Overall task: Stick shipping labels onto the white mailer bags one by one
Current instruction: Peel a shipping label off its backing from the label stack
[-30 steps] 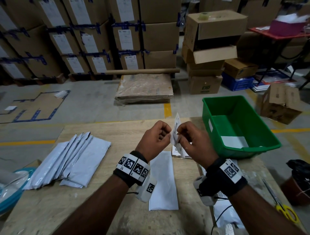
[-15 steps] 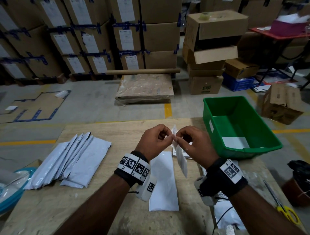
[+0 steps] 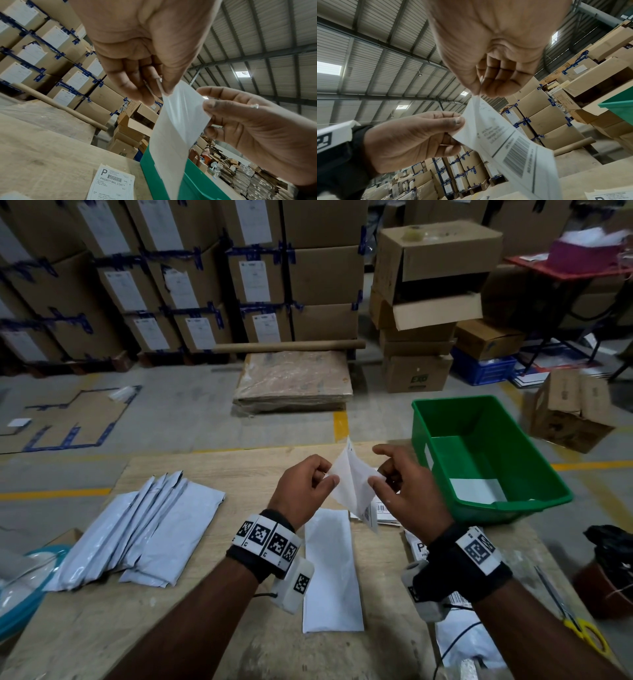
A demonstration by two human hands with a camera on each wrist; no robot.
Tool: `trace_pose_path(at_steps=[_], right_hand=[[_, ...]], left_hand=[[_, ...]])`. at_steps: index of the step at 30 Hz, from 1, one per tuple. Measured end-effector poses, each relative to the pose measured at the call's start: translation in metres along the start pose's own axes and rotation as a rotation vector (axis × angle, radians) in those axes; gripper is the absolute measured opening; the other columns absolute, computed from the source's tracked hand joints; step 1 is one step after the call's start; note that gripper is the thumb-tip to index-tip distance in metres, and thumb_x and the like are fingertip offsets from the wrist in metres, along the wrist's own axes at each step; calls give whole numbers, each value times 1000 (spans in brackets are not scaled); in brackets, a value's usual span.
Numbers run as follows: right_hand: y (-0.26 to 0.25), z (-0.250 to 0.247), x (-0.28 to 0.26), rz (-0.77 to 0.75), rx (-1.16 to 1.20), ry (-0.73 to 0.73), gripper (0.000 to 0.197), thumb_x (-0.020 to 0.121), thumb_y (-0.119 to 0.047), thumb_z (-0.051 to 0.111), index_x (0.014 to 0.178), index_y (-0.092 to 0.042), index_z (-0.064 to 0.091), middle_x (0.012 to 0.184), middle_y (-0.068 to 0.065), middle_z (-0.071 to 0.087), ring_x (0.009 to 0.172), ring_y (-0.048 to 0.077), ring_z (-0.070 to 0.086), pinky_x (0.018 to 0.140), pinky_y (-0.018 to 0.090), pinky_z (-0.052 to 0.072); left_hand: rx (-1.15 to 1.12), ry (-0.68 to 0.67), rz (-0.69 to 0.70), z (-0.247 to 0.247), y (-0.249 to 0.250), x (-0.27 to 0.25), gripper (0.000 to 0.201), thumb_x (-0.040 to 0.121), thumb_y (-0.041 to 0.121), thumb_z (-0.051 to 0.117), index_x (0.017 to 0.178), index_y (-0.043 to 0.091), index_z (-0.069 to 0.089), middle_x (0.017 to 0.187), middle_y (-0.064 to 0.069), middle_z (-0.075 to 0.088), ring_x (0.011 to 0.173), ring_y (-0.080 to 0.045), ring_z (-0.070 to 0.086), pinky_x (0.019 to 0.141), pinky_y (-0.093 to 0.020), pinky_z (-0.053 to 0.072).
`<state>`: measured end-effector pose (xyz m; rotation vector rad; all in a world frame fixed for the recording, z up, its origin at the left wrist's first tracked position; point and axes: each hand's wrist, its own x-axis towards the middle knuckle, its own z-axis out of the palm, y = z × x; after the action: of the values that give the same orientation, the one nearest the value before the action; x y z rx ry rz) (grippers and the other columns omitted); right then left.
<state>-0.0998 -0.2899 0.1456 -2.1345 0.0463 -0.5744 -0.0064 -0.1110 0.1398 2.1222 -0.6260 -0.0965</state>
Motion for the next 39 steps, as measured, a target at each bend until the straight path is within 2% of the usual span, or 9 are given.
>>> trace_pose_path(at_steps=[6, 10, 14, 16, 19, 21, 26, 34, 39], right_hand=[[9, -3, 0, 35, 10, -1, 43, 83, -2, 61, 118, -24, 52, 77, 3, 58, 72, 15, 57, 63, 28, 51], [12, -5, 1, 26, 17, -25, 49, 79, 8, 54, 109, -29, 48, 93, 0, 60, 79, 11, 59, 63, 16, 48], [15, -6, 0, -6, 3, -60, 53, 76, 11, 51, 102, -35, 50, 97, -4, 61, 74, 18, 63, 66, 29, 52], [14, -5, 1, -23, 10, -44, 49, 77, 9, 50, 102, -33, 51, 97, -5, 61, 78, 15, 63, 68, 27, 52], [8, -2, 4, -44, -20, -23, 27, 83, 1, 54, 97, -23, 56, 97, -5, 61, 85, 9, 61, 68, 19, 49], [3, 3, 7, -32, -18, -36, 6, 88, -14, 60, 92, -18, 57, 92, -7, 62, 82, 6, 61, 65, 24, 50], [-4, 11, 12, 58, -56, -102, 31, 84, -55, 57, 81, -24, 53, 73, -9, 60, 69, 8, 59, 61, 31, 50], [3, 3, 10, 99, -108, -52, 14, 83, -14, 63, 80, -18, 50, 73, -5, 58, 69, 12, 57, 66, 41, 52], [0, 1, 8, 19, -62, -65, 26, 81, -4, 63, 91, -19, 44, 76, -5, 50, 66, 11, 50, 58, 35, 47]], left_hand=[[32, 25, 11, -4, -2, -2, 14, 89, 24, 63, 80, 20, 53, 59, 11, 49, 53, -3, 43, 55, -20, 38], [26, 42, -18, -7, -6, -2, 13, 90, 23, 62, 81, 16, 55, 59, 10, 50, 54, -5, 43, 56, -22, 39], [7, 18, -24, -6, -6, -1, 10, 90, 22, 60, 84, 14, 56, 72, 5, 64, 62, -9, 56, 62, -30, 47], [3, 11, -16, -4, -5, -1, 9, 90, 21, 60, 86, 14, 57, 76, 7, 66, 63, -4, 57, 63, -28, 48], [-11, -1, 5, -2, -3, 0, 7, 90, 19, 60, 86, 14, 58, 79, 7, 68, 66, -6, 61, 64, -30, 51], [-36, -31, 40, -1, 0, -1, 5, 90, 18, 61, 87, 14, 59, 81, 5, 68, 71, -11, 63, 66, -31, 53], [-62, -123, 173, 4, 10, -5, 6, 91, 19, 60, 90, 13, 62, 85, 2, 66, 78, -13, 63, 70, -31, 54], [-41, -84, 173, 0, 5, -3, 6, 87, 19, 62, 84, 16, 58, 79, 5, 61, 74, -15, 58, 71, -38, 51], [-92, -98, 117, 4, 7, -4, 20, 87, 13, 63, 102, 22, 55, 86, 10, 58, 76, -6, 55, 71, -22, 48]])
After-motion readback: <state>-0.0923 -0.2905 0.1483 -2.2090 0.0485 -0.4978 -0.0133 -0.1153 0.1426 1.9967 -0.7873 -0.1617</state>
